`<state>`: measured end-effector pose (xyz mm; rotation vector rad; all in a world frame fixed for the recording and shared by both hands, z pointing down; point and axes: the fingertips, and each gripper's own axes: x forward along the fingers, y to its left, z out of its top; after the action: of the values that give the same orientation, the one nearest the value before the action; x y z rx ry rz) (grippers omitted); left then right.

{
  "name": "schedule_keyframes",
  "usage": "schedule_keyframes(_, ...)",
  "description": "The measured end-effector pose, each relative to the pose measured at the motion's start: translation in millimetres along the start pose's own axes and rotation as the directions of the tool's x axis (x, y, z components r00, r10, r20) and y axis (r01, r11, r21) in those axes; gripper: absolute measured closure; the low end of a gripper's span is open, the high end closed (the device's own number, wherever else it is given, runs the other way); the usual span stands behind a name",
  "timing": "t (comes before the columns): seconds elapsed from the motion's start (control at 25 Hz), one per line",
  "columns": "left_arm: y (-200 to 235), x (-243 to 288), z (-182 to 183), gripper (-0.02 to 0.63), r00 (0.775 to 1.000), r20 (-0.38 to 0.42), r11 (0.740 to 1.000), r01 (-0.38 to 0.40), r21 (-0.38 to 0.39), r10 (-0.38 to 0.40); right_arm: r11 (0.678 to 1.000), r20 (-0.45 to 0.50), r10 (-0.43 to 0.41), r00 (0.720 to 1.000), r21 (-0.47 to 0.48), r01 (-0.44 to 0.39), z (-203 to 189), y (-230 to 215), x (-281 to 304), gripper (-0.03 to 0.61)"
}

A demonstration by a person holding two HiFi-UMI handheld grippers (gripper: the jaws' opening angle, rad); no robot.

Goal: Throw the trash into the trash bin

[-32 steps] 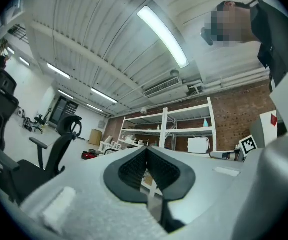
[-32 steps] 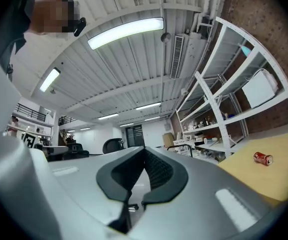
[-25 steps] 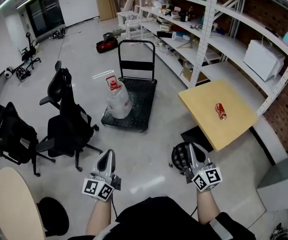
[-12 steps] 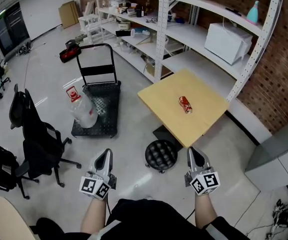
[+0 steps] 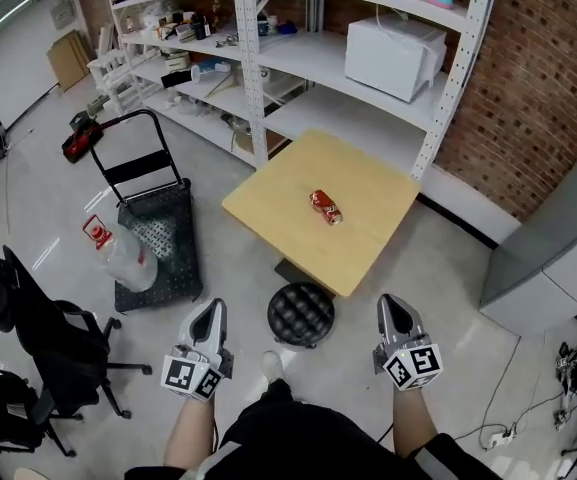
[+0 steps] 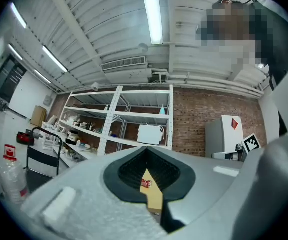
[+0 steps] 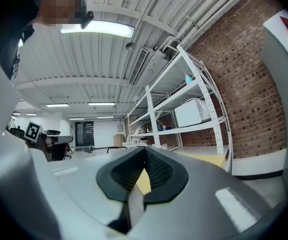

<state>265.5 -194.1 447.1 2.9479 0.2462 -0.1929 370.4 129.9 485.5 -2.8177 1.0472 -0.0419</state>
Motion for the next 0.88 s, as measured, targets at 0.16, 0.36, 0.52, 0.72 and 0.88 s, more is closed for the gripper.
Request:
schedule_keyframes(0.16,18.5,41.5,-0.2,0.611,0.999,0.004,0.999,0.040,-0.005,-0.040,0.998,0.002,-0.058,0.998,-0.005,0.058,4.8,-19.9,24.2,0.573)
schedule_keyframes(0.36,48.6,86.5,7.3,0.611,0.997,0.011,0.997,0.081,-0.002,-0.081,0.996,-0.007,-0.087,0.996,-0.031,0.087,16.5,-28.7,69.2,0.574)
schedule_keyframes(0.52,73.5,113.3,1.5,0.611,0.996,-0.005,0.996,0.089,-0.010,-0.089,0.994,-0.044,-0.090,0.995,-0.059,0.088,13.4,-30.9,104.6,0.572)
schedule_keyframes(0.72,103.9,137.3,-8.5,0.611,0.994,-0.028,0.995,0.104,-0.005,-0.104,0.992,-0.104,-0.100,0.989,-0.090,0.091,-4.5,-35.0,151.3,0.572)
schedule_keyframes(0.88,127.8,147.6,-21.0,0.611,0.994,-0.052,0.995,0.098,-0.020,-0.099,0.988,-0.160,-0.108,0.981,-0.129,0.088,-22.3,-37.4,186.0,0.572)
